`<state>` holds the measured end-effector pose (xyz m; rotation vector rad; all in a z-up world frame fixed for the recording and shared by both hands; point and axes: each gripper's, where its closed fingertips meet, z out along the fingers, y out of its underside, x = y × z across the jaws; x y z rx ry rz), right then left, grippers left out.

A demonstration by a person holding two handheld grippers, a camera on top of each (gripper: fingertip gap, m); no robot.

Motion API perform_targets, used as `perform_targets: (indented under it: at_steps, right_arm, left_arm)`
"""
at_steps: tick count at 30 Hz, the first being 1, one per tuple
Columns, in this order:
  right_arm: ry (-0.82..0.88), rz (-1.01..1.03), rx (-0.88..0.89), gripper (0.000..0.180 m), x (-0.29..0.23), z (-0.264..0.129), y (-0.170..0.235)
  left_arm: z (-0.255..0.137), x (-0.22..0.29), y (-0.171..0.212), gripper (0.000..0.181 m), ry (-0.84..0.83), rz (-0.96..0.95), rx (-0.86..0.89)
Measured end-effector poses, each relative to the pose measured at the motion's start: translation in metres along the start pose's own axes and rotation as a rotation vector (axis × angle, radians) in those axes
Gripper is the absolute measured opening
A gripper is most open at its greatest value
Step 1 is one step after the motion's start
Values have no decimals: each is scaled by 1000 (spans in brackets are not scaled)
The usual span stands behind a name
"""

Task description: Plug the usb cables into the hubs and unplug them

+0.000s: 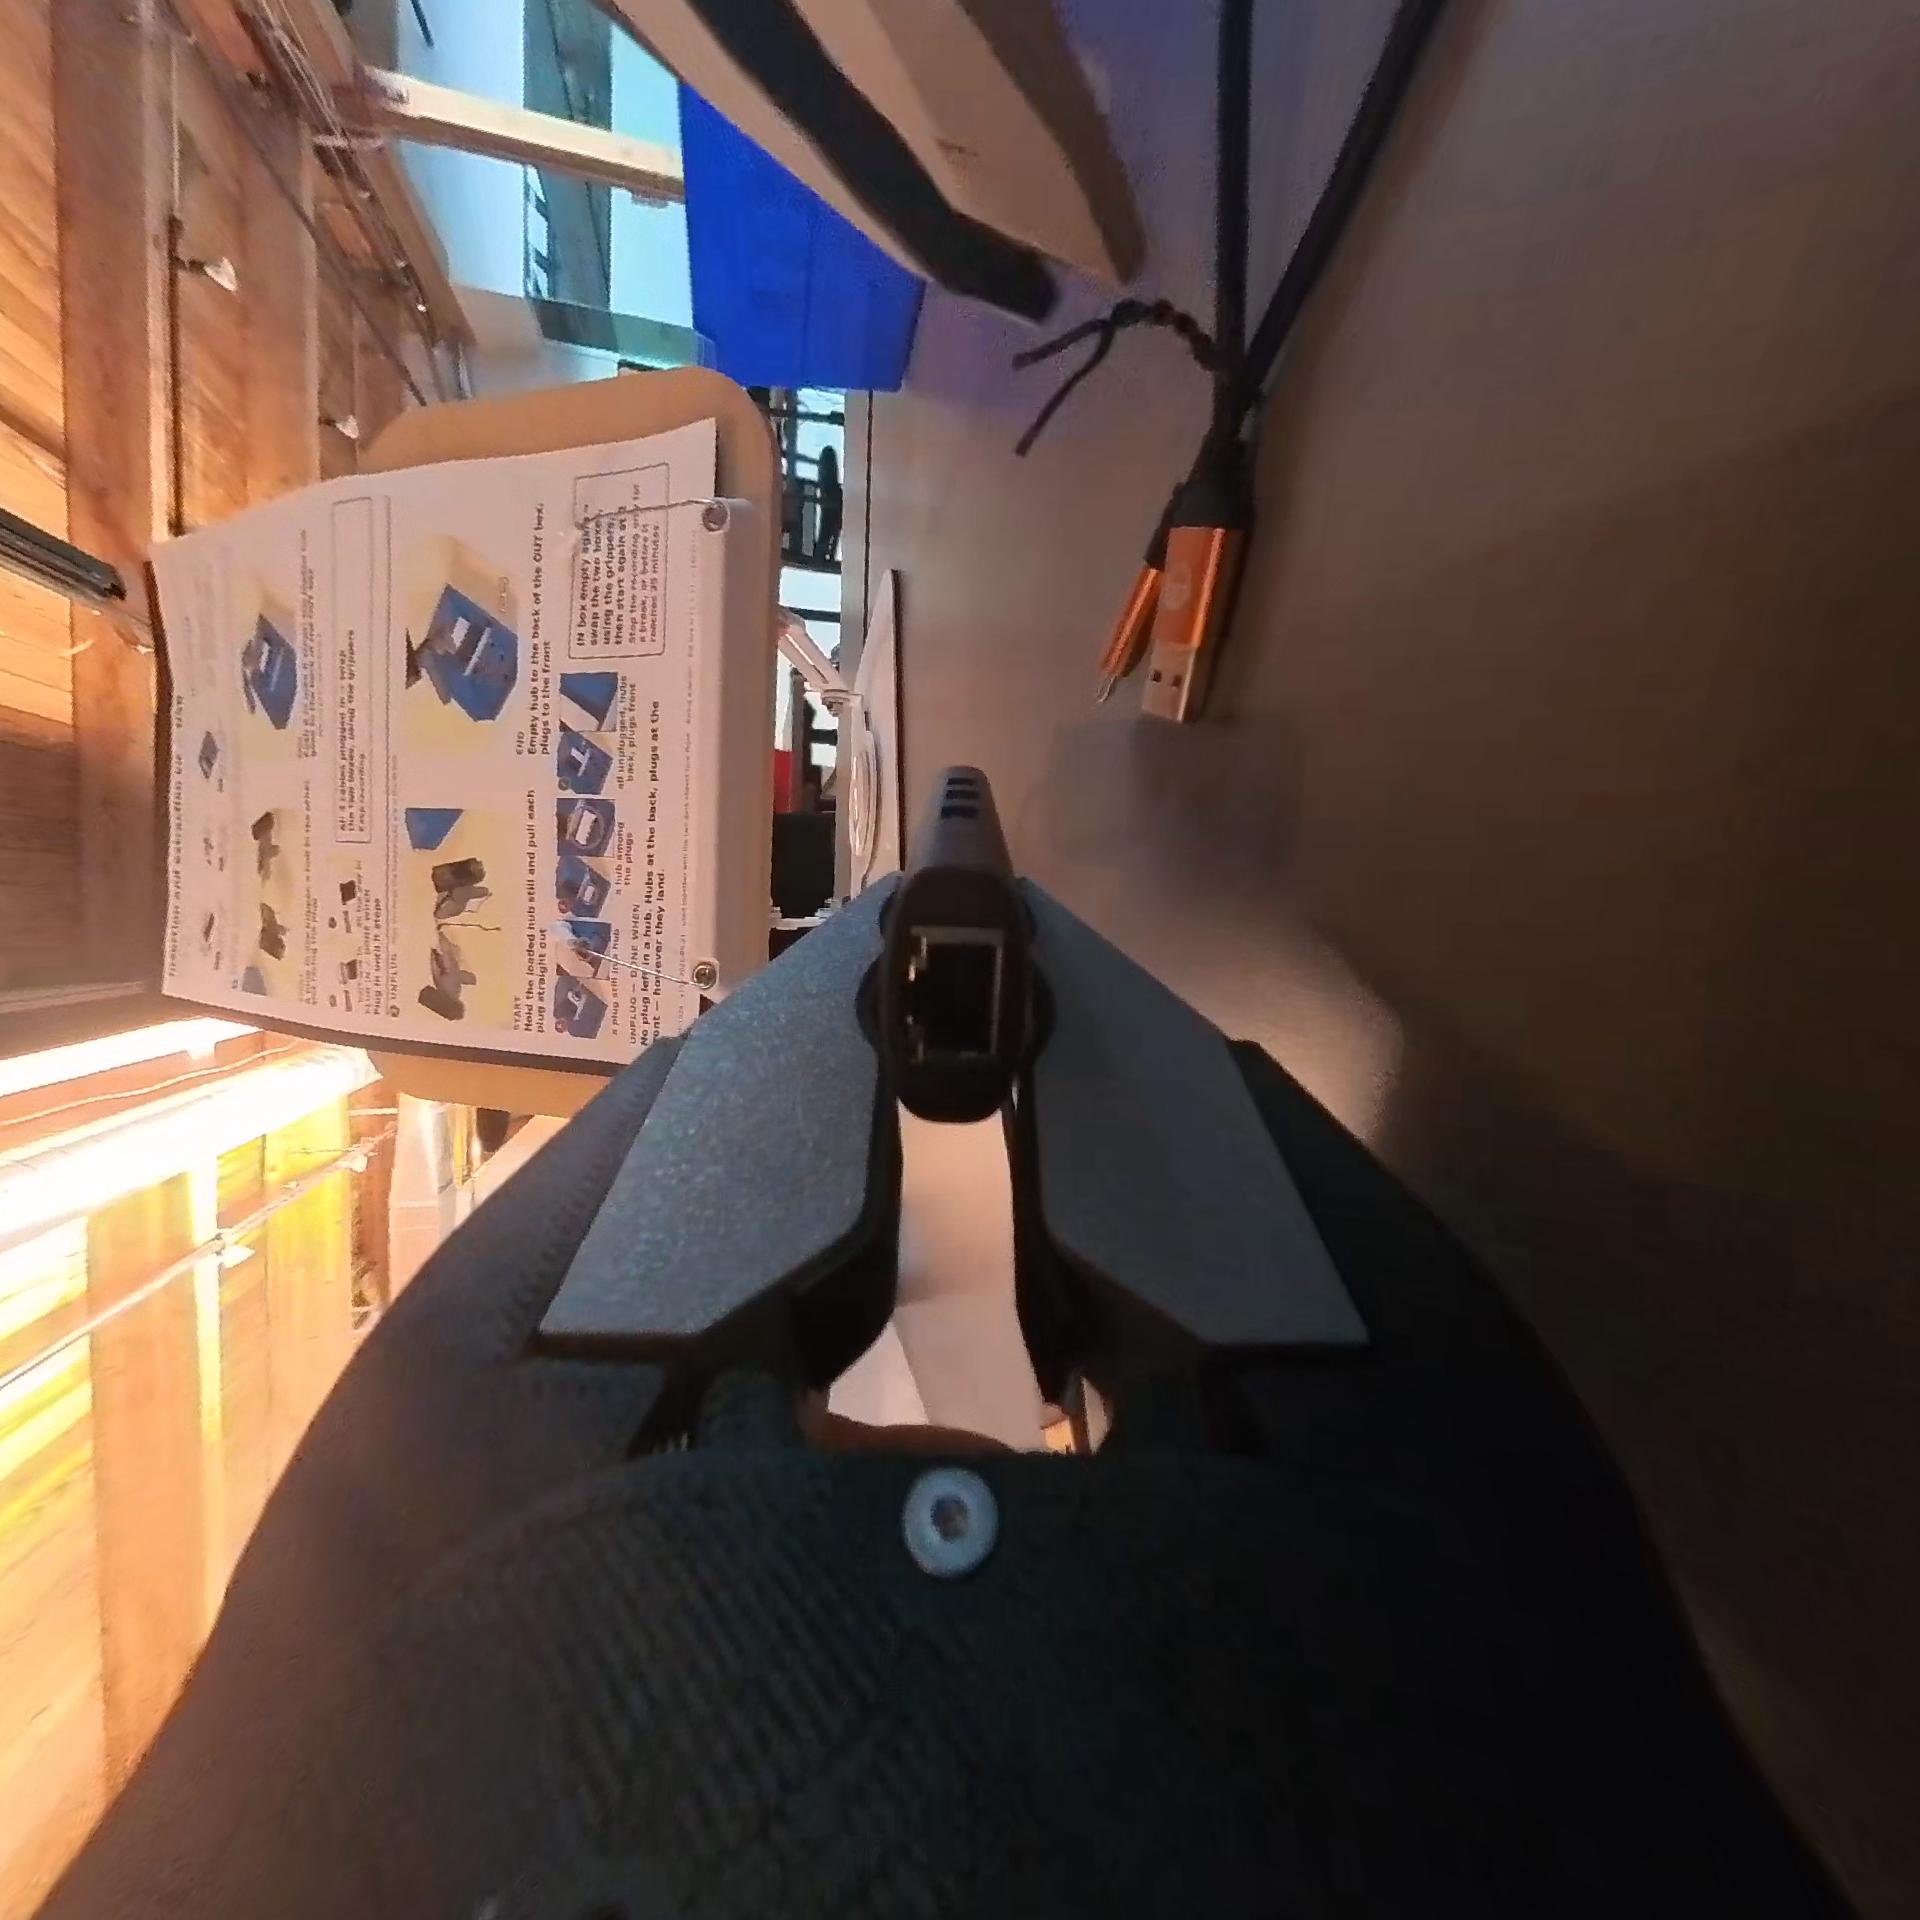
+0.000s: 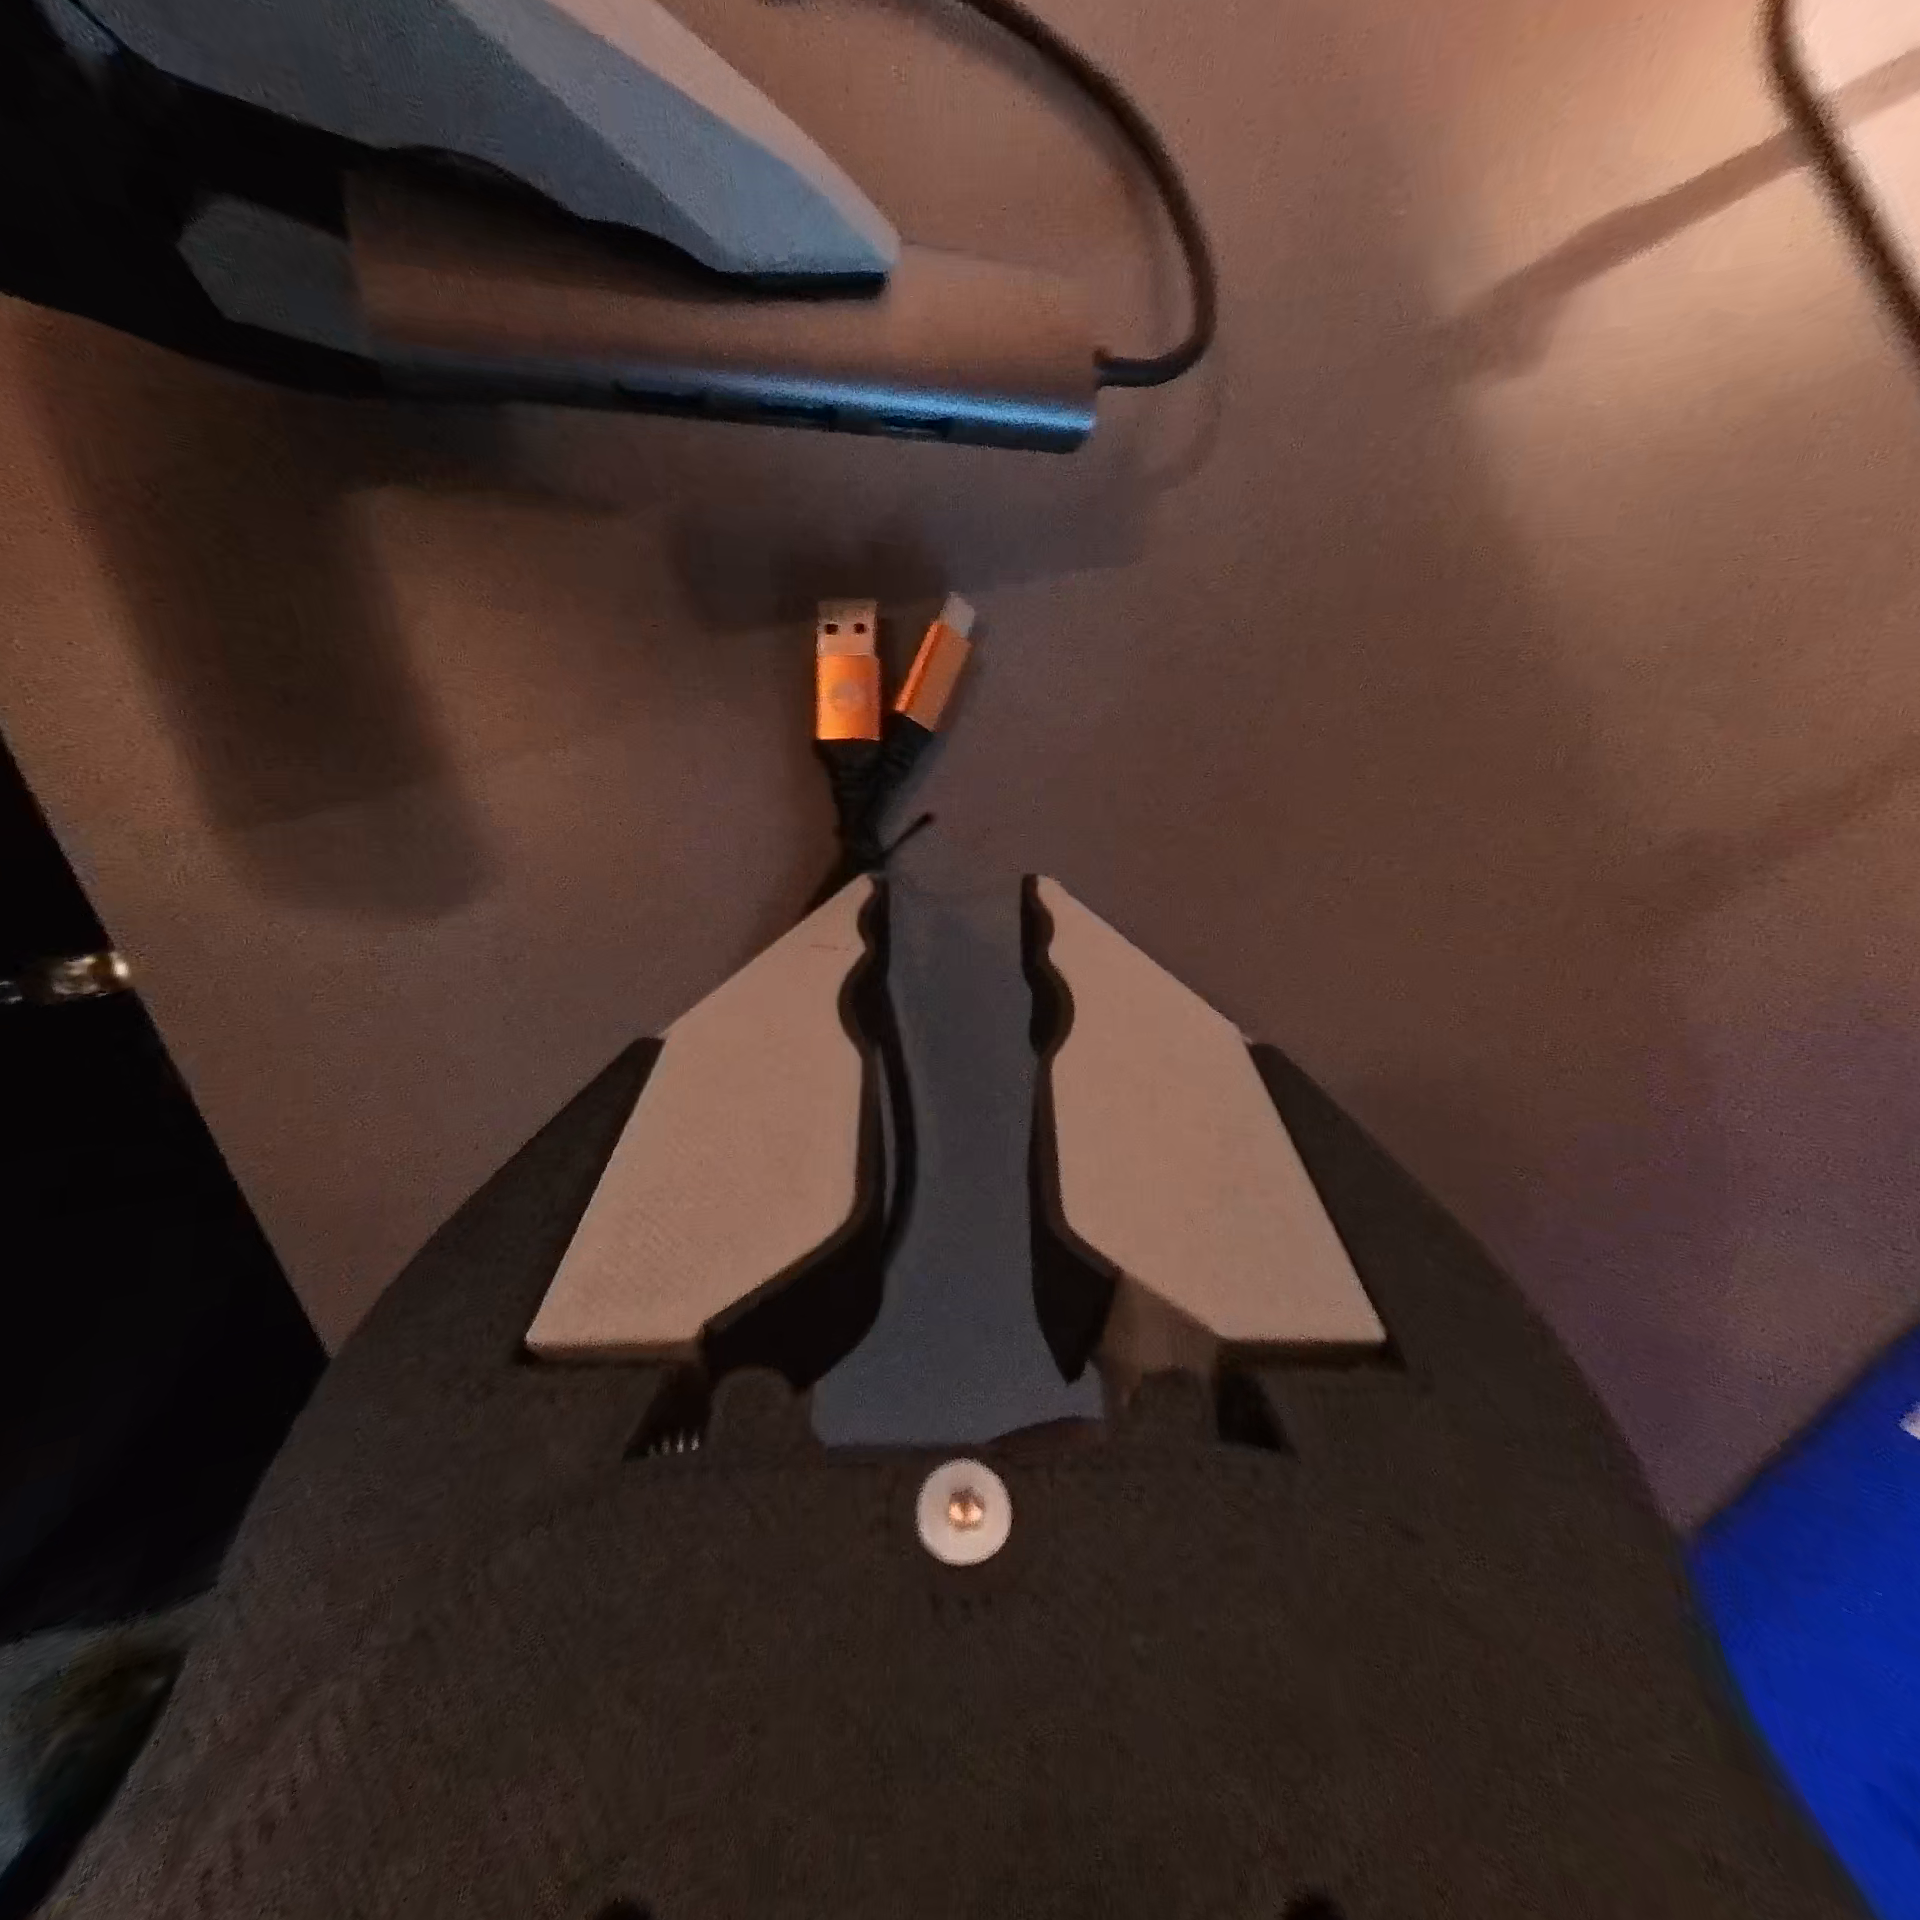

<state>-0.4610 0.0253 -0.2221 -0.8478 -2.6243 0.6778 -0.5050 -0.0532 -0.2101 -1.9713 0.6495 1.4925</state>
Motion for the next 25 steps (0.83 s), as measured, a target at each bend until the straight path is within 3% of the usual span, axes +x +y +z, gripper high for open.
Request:
perform_targets:
  at_steps: [1,6,13,17,21,25]
  right_arm:
    - [22,-10,16,23,2,-5,-3]
    - [-17,-106,36,24,-25,-3,-18]
    - [71,-218,-41,23,-25,22,-18]
    - [196,-254,-43,22,-7,9,-20]
    - [77,-282,45,22,-34,-4,-33]
    - [81,-358,-27,18,-40,13,-24]
  left_arm:
    - [0,0,0,13,3,-5,2]
    - [0,1,-2,13,12,-15,7]
    - [-2,1,-1,13,13,-21,8]
    - [-2,1,-1,13,17,-28,12]
    - [-3,-1,-1,14,20,-54,19]
    - [-3,0,-2,13,25,-56,22]
